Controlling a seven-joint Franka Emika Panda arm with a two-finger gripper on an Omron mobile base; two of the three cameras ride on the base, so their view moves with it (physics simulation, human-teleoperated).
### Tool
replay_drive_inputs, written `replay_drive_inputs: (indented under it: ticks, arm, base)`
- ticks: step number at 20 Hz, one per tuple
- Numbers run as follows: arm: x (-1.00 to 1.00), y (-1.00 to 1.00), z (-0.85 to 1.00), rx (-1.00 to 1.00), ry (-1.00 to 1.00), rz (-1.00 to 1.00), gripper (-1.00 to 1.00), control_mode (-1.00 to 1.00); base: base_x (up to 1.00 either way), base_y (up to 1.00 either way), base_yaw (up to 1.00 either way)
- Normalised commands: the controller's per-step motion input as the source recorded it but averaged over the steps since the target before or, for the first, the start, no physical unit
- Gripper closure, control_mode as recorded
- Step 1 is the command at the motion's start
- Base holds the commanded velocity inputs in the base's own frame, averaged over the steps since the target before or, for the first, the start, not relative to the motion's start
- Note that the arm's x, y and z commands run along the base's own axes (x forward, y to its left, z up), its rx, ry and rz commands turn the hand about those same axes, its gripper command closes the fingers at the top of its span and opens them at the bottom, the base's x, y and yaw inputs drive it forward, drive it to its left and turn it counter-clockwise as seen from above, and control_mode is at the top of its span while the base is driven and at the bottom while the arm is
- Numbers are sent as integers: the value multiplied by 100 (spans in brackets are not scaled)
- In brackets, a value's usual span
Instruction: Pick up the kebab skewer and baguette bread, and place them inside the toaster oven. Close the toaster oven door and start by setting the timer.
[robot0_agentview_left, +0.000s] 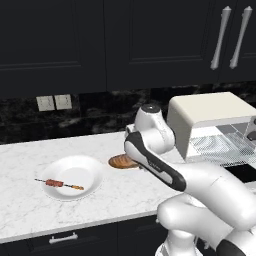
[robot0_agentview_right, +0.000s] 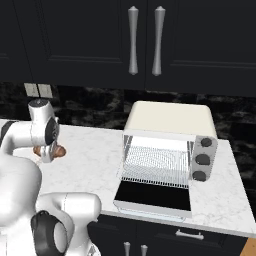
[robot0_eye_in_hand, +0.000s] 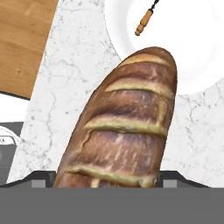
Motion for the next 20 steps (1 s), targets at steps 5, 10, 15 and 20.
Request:
replay_drive_inputs:
  ticks: [5,10,15,20]
  arm:
    - [-34,-63,39,0,-7,-12,100,-100]
    - [-48,-57,53,0,-3,-9,100,-100]
    - [-60,-62,57,0,-1,-4,100,-100]
    - [-29,-94,36,1,-5,0,100,-100]
  base:
    - [0,0,0]
    - [0,0,0]
    - [0,0,0]
    - [0,0,0]
